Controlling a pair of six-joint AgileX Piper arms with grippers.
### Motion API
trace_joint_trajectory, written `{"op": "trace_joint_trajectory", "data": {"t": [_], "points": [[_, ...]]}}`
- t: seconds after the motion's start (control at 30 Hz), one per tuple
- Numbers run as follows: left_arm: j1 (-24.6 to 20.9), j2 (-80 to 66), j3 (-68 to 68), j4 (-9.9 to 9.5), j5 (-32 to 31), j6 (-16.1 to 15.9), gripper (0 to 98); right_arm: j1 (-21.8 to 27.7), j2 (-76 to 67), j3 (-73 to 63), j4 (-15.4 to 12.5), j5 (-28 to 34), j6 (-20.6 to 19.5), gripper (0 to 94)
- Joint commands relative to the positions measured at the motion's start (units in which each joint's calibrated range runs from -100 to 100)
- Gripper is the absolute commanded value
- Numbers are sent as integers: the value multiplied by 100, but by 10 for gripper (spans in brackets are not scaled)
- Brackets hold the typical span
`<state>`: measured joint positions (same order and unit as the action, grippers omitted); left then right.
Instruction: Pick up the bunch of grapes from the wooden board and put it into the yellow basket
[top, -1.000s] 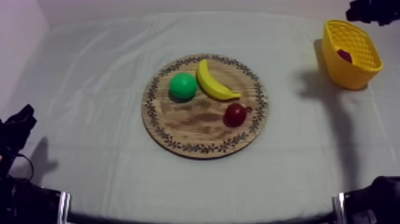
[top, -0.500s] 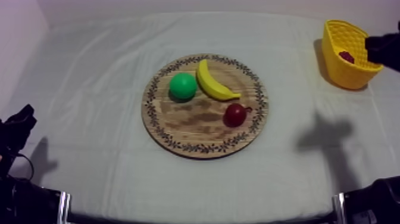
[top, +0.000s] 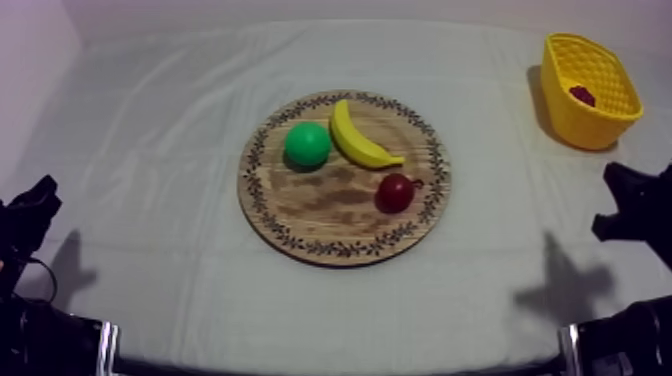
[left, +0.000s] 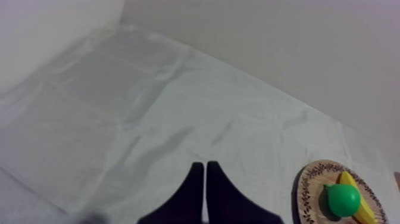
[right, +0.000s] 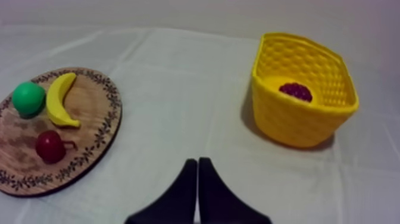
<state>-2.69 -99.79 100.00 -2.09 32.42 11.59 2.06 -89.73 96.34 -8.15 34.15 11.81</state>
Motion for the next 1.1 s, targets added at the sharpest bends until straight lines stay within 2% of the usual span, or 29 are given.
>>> {"op": "trace_joint_trajectory", "data": {"t": [0.0, 0.13, 0.27, 0.33, 0.6, 1.07], "points": [[-3, 5, 0, 1, -1, 1, 1, -30, -310, 248, 273, 100, -335, 5], [-3, 5, 0, 1, -1, 1, 1, -76, -521, 304, 531, 267, -647, 5], [-3, 5, 0, 1, -1, 1, 1, -53, -577, 325, 637, 380, -835, 4], [-3, 5, 0, 1, -1, -1, 1, -37, -586, 329, 655, 398, -748, 4], [-3, 5, 0, 1, -1, -1, 1, -23, -594, 332, 670, 415, 64, 3], [-3, 5, 0, 1, -1, 1, 1, -22, -594, 332, 671, 416, 150, 3]]}}
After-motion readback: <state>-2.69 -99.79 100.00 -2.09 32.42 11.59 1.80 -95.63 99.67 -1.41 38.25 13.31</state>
